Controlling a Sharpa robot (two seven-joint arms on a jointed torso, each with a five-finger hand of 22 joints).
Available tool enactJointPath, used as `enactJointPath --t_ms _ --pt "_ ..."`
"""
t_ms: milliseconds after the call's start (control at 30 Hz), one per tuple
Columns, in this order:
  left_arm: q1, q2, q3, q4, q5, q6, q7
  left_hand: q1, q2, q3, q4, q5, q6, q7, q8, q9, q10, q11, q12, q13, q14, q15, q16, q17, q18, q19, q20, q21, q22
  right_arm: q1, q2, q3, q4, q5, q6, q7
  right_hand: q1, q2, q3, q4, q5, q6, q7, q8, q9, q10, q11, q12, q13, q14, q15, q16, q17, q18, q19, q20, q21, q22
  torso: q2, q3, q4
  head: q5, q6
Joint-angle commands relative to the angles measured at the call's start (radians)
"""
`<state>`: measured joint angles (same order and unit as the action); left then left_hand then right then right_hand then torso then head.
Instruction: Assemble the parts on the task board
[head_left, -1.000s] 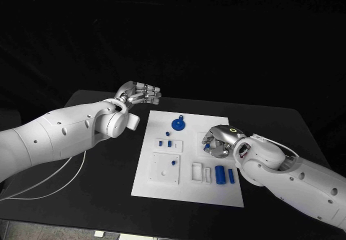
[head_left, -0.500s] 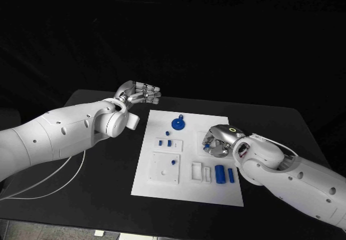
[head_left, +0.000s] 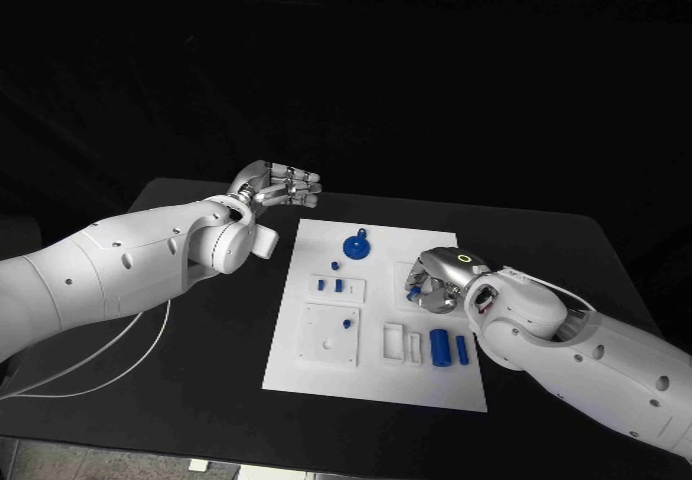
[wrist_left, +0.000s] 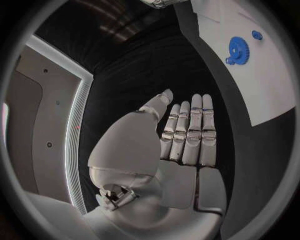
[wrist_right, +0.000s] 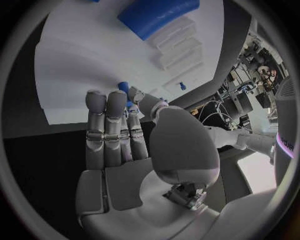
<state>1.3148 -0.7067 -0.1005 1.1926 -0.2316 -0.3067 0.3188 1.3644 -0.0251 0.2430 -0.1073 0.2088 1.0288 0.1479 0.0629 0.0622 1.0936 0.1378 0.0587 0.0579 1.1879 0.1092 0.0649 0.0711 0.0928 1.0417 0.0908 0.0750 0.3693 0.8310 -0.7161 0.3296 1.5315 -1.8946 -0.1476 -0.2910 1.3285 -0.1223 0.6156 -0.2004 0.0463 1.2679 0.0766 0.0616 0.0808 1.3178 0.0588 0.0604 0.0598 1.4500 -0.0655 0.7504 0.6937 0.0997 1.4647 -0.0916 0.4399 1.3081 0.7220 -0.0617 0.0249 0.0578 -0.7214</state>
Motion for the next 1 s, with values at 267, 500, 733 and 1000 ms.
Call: enactJointPath --t_ms 267,500,733,1000 --pt "0.001 0.001 0.001 0.002 0.000 0.013 0.006 -0.010 0.004 -0.005 0.001 -0.005 -0.006 0.001 0.002 0.001 -0.005 0.000 0.001 0.000 -0.006 0.001 -0.004 0.000 -0.012 0.007 0.000 -0.002 -0.001 -0.003 -0.007 0.010 0.045 -0.030 -0.034 -0.010 0.007 0.004 0.009 0.009 0.002 0.010 -0.002 0.003 0.007 0.073 -0.044 0.002 0.008 0.004 -0.008 -0.006 0.007 0.000 0.041 -0.008 0.009 0.030 0.000 0.0015 0.0008 0.009 -0.001" --pt "0.001 0.002 0.001 -0.002 0.000 0.014 0.006 -0.010 0.004 -0.005 0.001 -0.005 -0.006 0.001 0.002 0.001 -0.005 0.000 0.001 0.000 -0.006 0.001 -0.004 0.000 -0.012 0.007 0.000 -0.002 -0.001 -0.003 -0.025 0.040 0.102 -0.015 -0.024 -0.013 0.010 0.000 0.013 0.013 0.002 0.011 -0.003 0.002 0.013 0.077 -0.044 0.001 0.008 0.005 -0.010 -0.008 0.009 0.000 0.041 -0.009 0.012 0.036 -0.001 -0.0008 -0.0011 0.014 0.000" --pt "0.001 0.005 0.001 -0.003 0.001 0.014 0.005 -0.009 0.005 -0.005 0.000 -0.006 -0.007 0.002 0.002 0.001 -0.005 0.000 0.001 0.000 -0.006 0.001 -0.004 0.000 -0.012 0.009 0.000 -0.002 -0.008 -0.003 -0.025 0.058 0.152 -0.002 -0.026 0.002 0.011 -0.005 0.017 0.015 0.002 0.014 -0.004 0.003 0.019 0.081 -0.045 0.002 0.009 0.005 -0.010 -0.009 0.011 0.000 0.042 -0.009 0.015 0.041 -0.001 0.0005 -0.0003 0.017 0.001" --pt "0.001 0.012 0.001 0.001 0.027 0.018 0.000 -0.008 0.006 -0.004 -0.001 -0.006 -0.007 0.002 0.002 0.001 -0.005 0.000 0.001 0.000 -0.005 0.001 -0.004 0.000 -0.012 0.009 -0.001 -0.002 -0.008 -0.004 0.023 0.053 0.175 0.033 -0.021 0.033 0.010 -0.004 0.016 0.015 0.002 0.014 -0.004 0.003 0.020 0.081 -0.046 0.002 0.008 0.005 -0.010 -0.010 0.011 0.002 0.042 -0.009 0.014 0.042 -0.002 -0.0013 -0.0016 0.028 0.002"
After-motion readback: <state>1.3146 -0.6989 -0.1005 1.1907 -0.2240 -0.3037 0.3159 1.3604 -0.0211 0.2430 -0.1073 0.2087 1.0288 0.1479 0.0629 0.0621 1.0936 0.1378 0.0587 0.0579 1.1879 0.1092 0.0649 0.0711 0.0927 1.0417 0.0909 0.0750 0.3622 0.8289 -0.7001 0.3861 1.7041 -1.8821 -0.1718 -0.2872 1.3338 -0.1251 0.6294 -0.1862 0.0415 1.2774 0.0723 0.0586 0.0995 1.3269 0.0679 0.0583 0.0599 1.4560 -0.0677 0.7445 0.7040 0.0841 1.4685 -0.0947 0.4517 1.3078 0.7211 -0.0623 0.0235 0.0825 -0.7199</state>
